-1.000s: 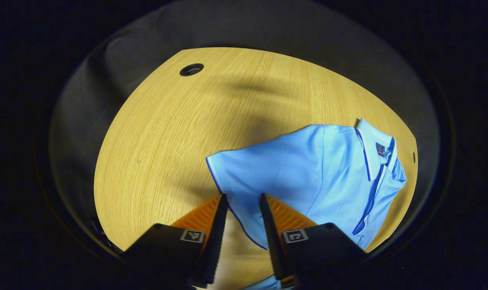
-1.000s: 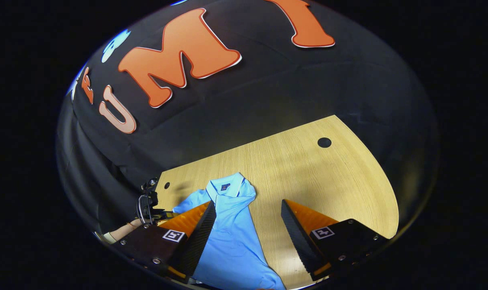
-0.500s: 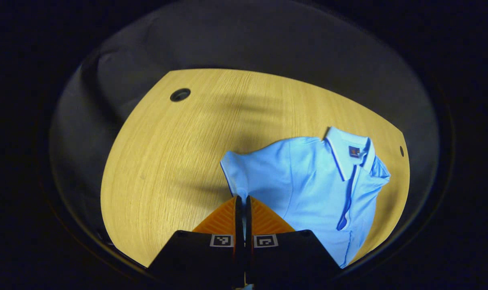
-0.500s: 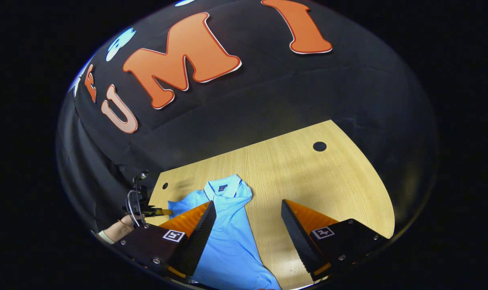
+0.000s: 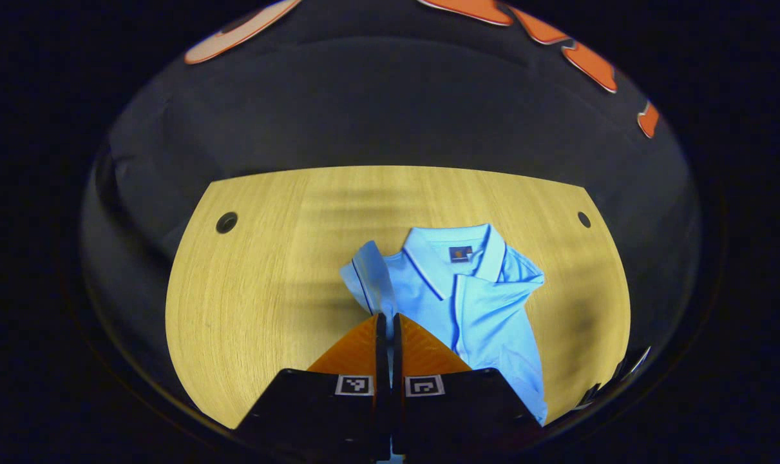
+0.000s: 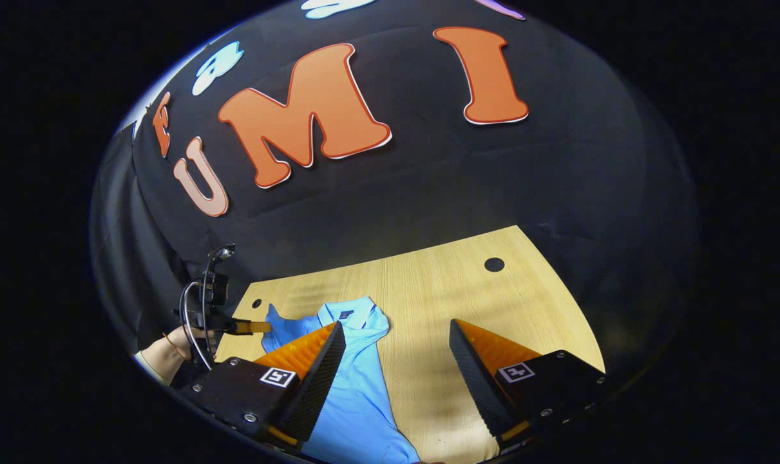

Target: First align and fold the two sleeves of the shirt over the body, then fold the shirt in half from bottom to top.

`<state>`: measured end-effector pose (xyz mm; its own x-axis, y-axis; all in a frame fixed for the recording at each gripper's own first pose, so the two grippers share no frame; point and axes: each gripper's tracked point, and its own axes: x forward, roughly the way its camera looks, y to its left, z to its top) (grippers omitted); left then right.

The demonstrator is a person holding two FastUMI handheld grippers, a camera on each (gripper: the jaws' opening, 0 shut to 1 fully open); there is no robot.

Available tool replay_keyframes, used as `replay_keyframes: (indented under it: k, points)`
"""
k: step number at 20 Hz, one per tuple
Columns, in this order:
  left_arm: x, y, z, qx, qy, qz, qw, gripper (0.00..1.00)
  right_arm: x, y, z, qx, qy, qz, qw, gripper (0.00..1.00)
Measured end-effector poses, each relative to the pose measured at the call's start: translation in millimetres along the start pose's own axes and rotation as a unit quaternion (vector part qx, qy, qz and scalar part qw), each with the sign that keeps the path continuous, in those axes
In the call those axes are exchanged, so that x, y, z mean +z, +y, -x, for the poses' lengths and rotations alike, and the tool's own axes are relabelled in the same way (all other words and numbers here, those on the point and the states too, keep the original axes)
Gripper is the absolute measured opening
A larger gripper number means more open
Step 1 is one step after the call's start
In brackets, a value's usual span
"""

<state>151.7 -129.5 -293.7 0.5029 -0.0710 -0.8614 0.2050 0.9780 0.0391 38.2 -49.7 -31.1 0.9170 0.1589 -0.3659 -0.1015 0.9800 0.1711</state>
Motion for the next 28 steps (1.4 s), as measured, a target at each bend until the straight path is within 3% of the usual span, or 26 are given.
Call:
replay_keyframes:
  k: [11,18,19,20,23,25,27,28]
  points:
    - [4.2,-138.7,-26.1,-0.060,0.033,-0.087,0.994,0.05,-1.4,-63.2,36.3,-0.040,-0.023,-0.007,0.999,0.98]
    - [-20.7,-177.8,-47.5,-0.082,0.056,-0.101,0.990,0.08,-15.0,-73.1,36.3,-0.050,-0.009,-0.008,0.999,0.98]
    - [-22.6,-181.5,-50.1,-0.090,0.055,-0.095,0.990,0.12,-18.0,-71.8,35.3,-0.050,-0.006,-0.008,0.999,0.98]
    - [-21.9,-181.5,-45.2,-0.096,0.052,-0.087,0.990,0.24,-20.2,-70.2,33.3,-0.050,-0.003,-0.008,0.999,0.98]
    - [-21.9,-173.1,-36.6,-0.101,0.038,-0.067,0.992,0.81,-28.3,-55.7,28.0,-0.041,0.008,-0.007,0.999,0.98]
    - [-22.9,-158.2,-21.9,-0.097,0.028,-0.048,0.994,0.86,-33.4,-43.2,20.8,-0.035,0.016,0.005,0.999,0.98]
    - [-30.1,-139.2,-6.9,-0.094,0.022,-0.026,0.995,1.00,-42.7,-24.6,11.6,-0.023,0.029,0.020,0.999,0.98]
    - [-34.2,-126.3,1.9,-0.088,0.017,-0.019,0.996,1.00,-47.5,-14.9,6.2,-0.015,0.038,0.027,0.999,0.98]
